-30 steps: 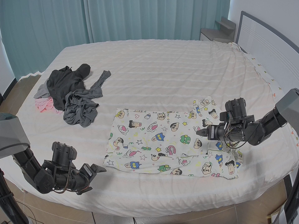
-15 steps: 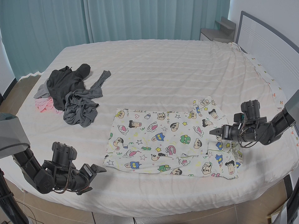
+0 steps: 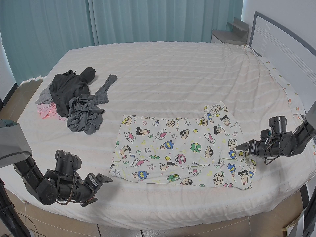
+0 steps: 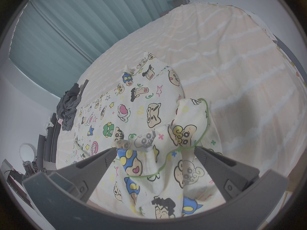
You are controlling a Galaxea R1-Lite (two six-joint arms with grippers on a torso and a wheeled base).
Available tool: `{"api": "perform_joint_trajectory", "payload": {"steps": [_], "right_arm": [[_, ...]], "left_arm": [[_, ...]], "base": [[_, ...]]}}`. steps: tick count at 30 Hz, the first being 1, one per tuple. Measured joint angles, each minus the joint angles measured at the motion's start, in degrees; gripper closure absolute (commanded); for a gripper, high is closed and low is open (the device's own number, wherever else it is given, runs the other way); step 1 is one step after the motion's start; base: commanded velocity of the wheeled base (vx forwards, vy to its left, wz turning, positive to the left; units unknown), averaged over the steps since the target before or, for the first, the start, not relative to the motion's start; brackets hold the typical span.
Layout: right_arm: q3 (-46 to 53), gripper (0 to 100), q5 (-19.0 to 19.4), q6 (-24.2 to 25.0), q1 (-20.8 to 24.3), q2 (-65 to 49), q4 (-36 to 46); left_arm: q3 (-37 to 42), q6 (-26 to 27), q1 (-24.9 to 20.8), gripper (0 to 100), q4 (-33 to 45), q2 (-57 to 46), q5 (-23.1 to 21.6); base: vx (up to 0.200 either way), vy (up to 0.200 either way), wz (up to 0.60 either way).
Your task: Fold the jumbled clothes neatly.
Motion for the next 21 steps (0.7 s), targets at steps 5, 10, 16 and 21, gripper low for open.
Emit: {"api": "perform_joint_trajectory", "payload": {"steps": [5, 10, 16, 21], "right_arm": [[-0.3, 0, 0.0, 0.1, -0.1, 2.3, -5.6], [-1.4, 100, 0.0, 0.6, 0.0, 5.1, -8.7], [-1.5, 100, 0.0, 0.8, 0.3, 7.0, -8.8], [-1.1, 100, 0.0, 1.9, 0.3, 7.4, -9.0]], "left_arm": [[0.0, 0.0, 0.0, 0, 0.0, 0.0, 0.0], [0.0, 0.0, 0.0, 0, 0.0, 0.1, 0.0], [0.0, 0.0, 0.0, 0, 0.0, 0.1, 0.0], [0.0, 0.0, 0.0, 0, 0.0, 0.1, 0.0]], "base": [[0.0, 0.0, 0.0], [0.0, 0.0, 0.0], [0.0, 0.0, 0.0], [0.0, 0.0, 0.0]]}}
